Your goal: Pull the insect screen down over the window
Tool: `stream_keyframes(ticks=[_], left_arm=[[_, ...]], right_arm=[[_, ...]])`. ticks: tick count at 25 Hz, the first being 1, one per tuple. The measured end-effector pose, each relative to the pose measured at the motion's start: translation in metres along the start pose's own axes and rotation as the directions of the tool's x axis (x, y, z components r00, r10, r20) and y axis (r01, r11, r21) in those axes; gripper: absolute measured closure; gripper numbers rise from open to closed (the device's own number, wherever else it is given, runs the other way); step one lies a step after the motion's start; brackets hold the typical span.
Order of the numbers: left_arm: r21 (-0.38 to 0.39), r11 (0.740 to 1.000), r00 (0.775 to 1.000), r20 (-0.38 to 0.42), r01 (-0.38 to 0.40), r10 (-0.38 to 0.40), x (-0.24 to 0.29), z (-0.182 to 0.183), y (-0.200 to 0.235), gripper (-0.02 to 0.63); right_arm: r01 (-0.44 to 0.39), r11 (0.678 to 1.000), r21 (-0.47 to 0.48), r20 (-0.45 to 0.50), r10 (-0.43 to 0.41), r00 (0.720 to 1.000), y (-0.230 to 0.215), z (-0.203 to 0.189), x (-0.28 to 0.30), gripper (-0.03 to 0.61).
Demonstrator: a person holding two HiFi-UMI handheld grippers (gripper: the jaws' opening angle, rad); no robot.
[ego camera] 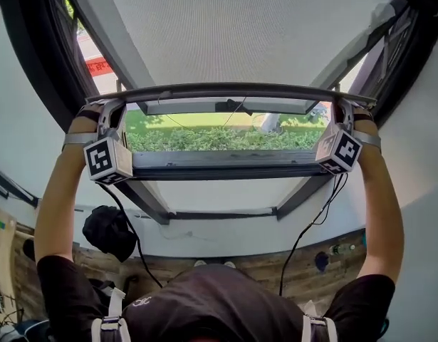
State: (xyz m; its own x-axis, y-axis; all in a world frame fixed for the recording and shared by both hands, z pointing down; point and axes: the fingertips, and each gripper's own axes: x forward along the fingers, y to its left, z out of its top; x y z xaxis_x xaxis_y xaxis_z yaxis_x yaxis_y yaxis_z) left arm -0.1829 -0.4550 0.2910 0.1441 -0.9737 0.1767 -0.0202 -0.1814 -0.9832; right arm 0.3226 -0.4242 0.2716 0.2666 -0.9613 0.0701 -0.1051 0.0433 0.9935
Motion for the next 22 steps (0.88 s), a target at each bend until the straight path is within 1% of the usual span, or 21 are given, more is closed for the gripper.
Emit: stream_keyframes(ticks=[3, 7, 9, 12, 16, 19, 22], left_arm=[[0.012, 0.999, 0.999, -0.007, 0.036, -0.036, 0.005, -0.003, -0.022, 0.581], [-0.027, 0.999, 0.999, -0.002, 0.044, -0.045, 0.009, -0.002, -0.046, 0.581], [-0.043, 0.997, 0.998, -0.009, 0.063, -0.064, 0.009, -0.002, -0.059, 0.581], [-0.024, 0.993, 0.993, -0.023, 0.117, -0.118, 0.015, -0.006, -0.087, 0.581], [-0.017, 0.987, 0.986, -0.055, 0.16, -0.16, 0.021, -0.012, -0.128, 0.58], [-0.039, 0.975, 0.974, -0.061, 0.218, -0.22, 0.024, -0.012, -0.155, 0.58], [-0.033, 0.961, 0.959, -0.072, 0.273, -0.275, 0.028, -0.013, -0.186, 0.58]], right_arm=[[-0.037, 0.999, -0.013, -0.014, 0.037, 0.999, 0.023, -0.003, 0.001, 0.548], [-0.06, 0.998, -0.005, -0.025, 0.06, 0.998, 0.046, -0.006, 0.003, 0.549], [-0.084, 0.996, 0.004, -0.031, 0.084, 0.996, 0.06, -0.008, 0.004, 0.548], [-0.136, 0.991, 0.004, -0.04, 0.136, 0.99, 0.088, -0.01, 0.007, 0.546], [-0.182, 0.983, -0.001, -0.054, 0.182, 0.982, 0.128, -0.015, 0.008, 0.546], [-0.231, 0.973, 0.007, -0.064, 0.231, 0.971, 0.154, -0.018, 0.007, 0.545], [-0.282, 0.959, -0.005, -0.074, 0.281, 0.957, 0.185, -0.02, 0.008, 0.545]])
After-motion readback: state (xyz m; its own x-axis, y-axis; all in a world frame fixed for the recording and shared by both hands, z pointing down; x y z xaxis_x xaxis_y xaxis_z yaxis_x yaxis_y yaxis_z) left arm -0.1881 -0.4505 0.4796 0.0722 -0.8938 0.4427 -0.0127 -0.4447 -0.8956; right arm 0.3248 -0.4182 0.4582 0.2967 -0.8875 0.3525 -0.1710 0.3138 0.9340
